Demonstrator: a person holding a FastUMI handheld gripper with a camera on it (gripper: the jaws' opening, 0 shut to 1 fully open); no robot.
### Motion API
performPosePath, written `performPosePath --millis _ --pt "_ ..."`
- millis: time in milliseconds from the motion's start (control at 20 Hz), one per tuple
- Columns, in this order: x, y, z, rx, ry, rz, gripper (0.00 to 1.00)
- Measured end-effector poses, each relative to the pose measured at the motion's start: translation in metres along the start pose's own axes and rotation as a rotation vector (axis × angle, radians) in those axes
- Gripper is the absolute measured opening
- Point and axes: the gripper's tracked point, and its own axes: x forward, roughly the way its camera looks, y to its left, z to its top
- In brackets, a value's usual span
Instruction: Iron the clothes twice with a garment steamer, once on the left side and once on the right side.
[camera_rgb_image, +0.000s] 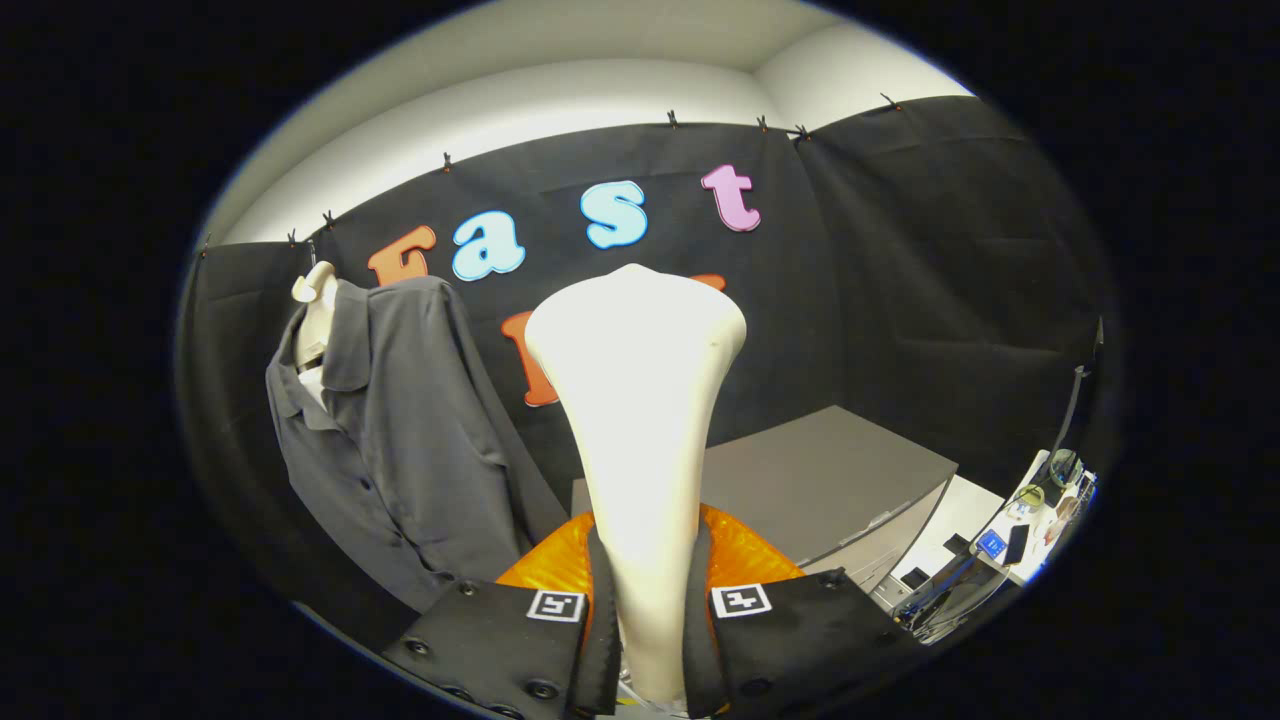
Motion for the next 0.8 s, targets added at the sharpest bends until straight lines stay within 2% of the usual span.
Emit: performPosePath --millis 350,800 --pt "-0.045 0.100 -0.028 -0.044 -0.069 0.025 0.33" --pt "0.006 0.179 -0.068 -0.089 -0.030 0.049 0.32"
